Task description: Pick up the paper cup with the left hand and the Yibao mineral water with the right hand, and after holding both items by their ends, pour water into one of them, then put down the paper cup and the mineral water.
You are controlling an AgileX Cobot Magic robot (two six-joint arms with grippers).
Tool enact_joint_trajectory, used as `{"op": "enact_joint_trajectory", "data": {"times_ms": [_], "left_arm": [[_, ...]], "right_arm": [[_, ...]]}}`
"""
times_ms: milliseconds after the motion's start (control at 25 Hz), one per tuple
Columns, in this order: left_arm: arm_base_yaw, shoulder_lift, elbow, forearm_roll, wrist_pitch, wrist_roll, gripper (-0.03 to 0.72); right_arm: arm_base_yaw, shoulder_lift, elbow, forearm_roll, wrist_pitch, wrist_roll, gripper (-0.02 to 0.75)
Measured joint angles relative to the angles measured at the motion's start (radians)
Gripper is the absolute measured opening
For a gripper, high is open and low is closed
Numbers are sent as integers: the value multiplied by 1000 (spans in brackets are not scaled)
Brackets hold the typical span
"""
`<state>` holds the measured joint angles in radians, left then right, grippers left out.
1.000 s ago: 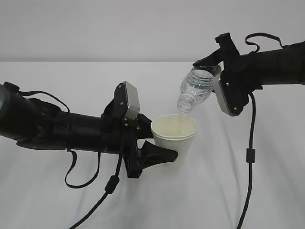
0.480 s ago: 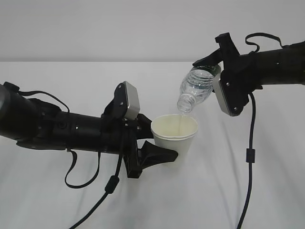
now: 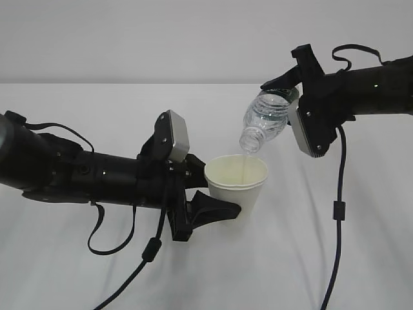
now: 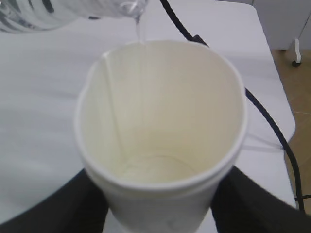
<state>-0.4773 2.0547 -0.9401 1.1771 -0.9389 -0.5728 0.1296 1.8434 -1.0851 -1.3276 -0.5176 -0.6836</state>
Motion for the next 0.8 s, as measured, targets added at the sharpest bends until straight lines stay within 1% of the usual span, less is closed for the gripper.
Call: {"op": "enact_joint_trajectory", "data": {"times_ms": [800], "left_arm": [[0, 0, 0, 0, 0, 0, 431]], "right_arm": [[0, 0, 0, 0, 0, 0, 459]]}}
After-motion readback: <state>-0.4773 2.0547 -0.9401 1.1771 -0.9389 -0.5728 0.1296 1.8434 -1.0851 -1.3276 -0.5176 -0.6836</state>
